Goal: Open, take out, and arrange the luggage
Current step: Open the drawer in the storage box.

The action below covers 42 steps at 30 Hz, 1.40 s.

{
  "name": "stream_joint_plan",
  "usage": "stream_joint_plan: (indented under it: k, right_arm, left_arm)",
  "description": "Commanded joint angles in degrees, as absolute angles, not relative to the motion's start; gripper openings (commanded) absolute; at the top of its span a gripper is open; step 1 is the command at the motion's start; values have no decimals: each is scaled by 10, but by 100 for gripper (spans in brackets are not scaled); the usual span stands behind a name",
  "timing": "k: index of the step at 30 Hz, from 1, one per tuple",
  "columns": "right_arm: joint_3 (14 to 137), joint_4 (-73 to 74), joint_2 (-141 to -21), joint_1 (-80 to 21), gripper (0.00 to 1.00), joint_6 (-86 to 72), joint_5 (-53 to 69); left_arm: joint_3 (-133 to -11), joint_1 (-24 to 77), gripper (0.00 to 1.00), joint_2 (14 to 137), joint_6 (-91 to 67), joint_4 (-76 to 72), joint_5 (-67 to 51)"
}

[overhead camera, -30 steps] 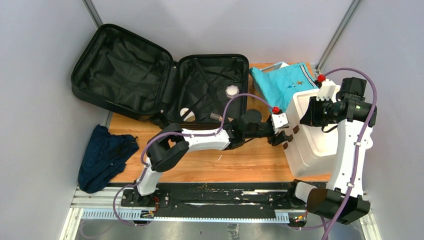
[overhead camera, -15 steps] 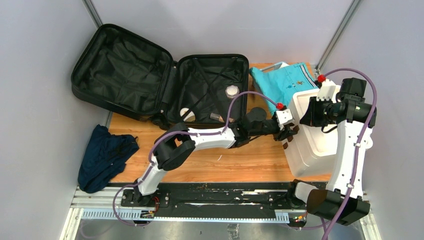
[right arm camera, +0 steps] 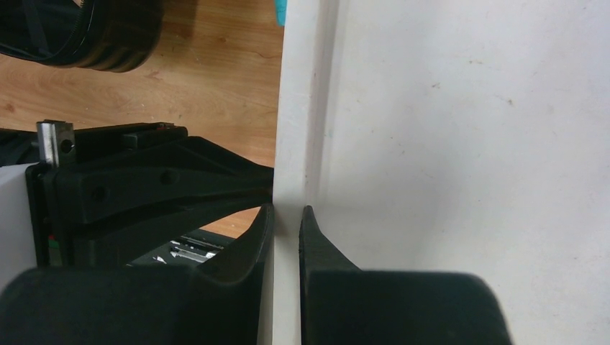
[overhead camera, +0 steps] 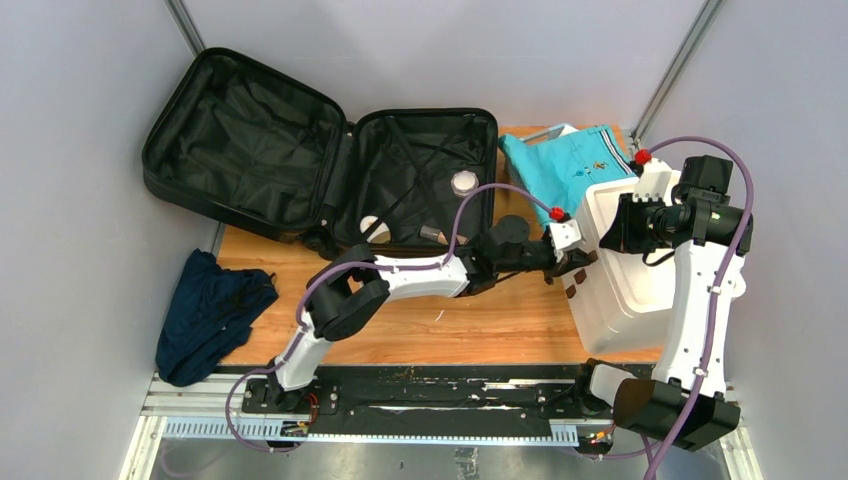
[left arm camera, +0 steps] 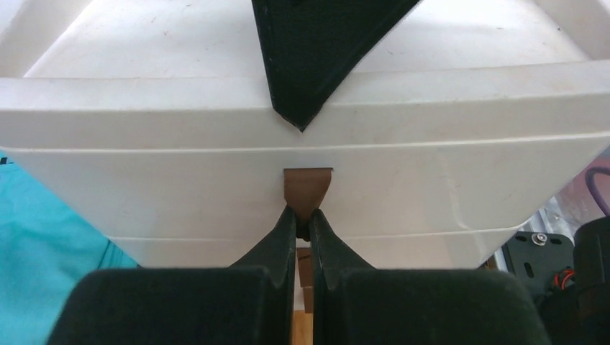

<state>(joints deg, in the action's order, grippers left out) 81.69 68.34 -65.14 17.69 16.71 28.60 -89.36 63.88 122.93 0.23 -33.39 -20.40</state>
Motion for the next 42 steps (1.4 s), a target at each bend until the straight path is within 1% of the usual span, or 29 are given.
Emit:
stream_joint_plan:
  k: [1, 4, 10, 13, 15, 16, 17, 19, 21, 22, 23, 25, 26, 27, 29, 31, 32, 35, 37, 40, 42]
  right_arm:
    - [792, 723, -664, 159, 1, 155, 298]
    - [793, 722, -665, 162, 3, 156, 295]
    - [791, 722, -669, 166, 5, 161, 292]
    - [793, 722, -670, 167, 7, 169, 288]
    - [798, 722, -670, 167, 9, 176, 293]
    - [804, 722, -671, 166, 13, 182, 302]
    - [813, 723, -672, 166, 22, 190, 312]
    - [839, 726, -679, 166, 39, 208, 332]
    - [876, 731, -691, 167, 54, 228, 350]
    - [897, 737, -697, 166, 58, 245, 361]
    - [926, 744, -706, 166, 61, 262, 379]
    - [968, 755, -722, 167, 65, 294, 412]
    - [988, 760, -731, 166, 67, 311, 433]
    - [1007, 764, -740, 165, 67, 326, 462]
    - [1040, 767, -759, 163, 67, 354, 509]
    - [1063, 771, -775, 156, 68, 390, 558]
    - [1073, 771, -782, 148, 68, 412, 575]
    - [1094, 772, -806, 103, 69, 490, 581]
    - [1111, 775, -827, 55, 71, 534, 567]
    - [1139, 791, -872, -14, 73, 602, 546]
    - [1157, 795, -909, -54, 74, 632, 536]
  left_arm:
    - [-832, 642, 0, 1181, 42, -350, -177]
    - [-776, 632, 0, 1141, 59, -349, -164]
    - [-680, 601, 0, 1073, 46, -349, -166]
    - [-648, 596, 0, 1047, 49, -349, -173]
    - [-637, 594, 1, 1037, 39, -349, -182]
    - [-636, 592, 9, 1033, 31, -349, -189]
    - [-636, 590, 23, 1029, 19, -349, -195]
    - [-638, 583, 43, 1017, -4, -349, -211]
    - [-640, 572, 58, 1001, -35, -349, -225]
    - [-639, 565, 62, 990, -48, -348, -236]
    - [-638, 556, 64, 978, -62, -348, -248]
    - [-628, 530, 72, 949, -99, -348, -262]
    - [-623, 514, 73, 933, -114, -348, -277]
    - [-617, 488, 75, 917, -128, -347, -291]
    - [-601, 450, 81, 872, -148, -331, -296]
    - [-583, 416, 97, 829, -134, -287, -283]
    - [-577, 401, 100, 808, -119, -263, -269]
    - [-577, 372, 100, 749, -49, -166, -221]
    - [-590, 365, 100, 722, 6, -94, -170]
    - [-624, 361, 100, 705, 59, 11, -114]
    - [-648, 358, 100, 705, 72, 71, -100]
